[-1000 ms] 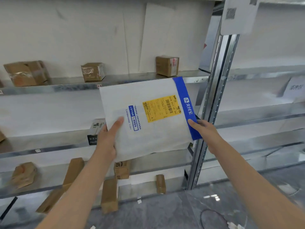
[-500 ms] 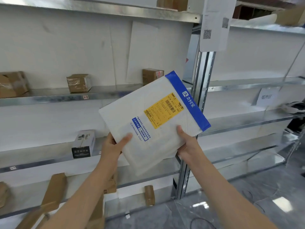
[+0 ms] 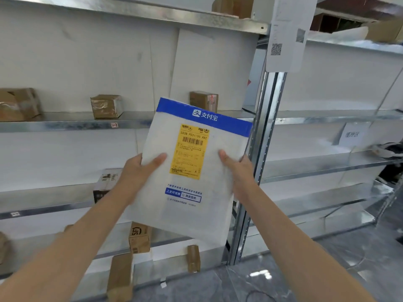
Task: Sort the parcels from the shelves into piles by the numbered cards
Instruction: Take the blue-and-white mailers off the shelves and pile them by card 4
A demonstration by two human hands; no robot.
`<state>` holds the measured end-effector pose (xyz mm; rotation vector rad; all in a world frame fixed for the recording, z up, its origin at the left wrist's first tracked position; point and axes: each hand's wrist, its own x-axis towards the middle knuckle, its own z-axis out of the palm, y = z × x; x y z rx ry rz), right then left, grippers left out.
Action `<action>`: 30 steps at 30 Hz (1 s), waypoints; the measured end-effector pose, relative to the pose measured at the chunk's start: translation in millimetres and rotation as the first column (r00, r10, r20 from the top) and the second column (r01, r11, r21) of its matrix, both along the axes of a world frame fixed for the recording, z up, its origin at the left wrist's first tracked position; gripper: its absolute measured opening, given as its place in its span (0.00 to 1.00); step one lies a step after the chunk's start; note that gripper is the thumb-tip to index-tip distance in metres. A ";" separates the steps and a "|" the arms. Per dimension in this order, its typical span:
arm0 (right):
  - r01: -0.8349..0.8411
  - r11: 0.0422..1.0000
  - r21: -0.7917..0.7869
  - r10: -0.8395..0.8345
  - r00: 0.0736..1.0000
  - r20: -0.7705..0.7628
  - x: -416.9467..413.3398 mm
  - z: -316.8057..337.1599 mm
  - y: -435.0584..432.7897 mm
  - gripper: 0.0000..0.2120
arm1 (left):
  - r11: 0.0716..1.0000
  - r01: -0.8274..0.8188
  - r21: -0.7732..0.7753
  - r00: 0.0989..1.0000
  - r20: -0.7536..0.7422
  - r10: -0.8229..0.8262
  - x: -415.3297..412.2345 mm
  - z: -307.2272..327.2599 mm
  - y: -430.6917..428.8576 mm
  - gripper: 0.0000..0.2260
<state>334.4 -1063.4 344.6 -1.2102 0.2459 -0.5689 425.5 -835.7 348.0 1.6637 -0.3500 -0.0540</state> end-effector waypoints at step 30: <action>-0.717 0.631 -0.296 0.666 0.696 -0.268 156.4 -49.2 395.6 0.13 | 0.511 -0.786 -0.348 0.607 -0.277 0.745 -62.4 -75.4 390.1 0.08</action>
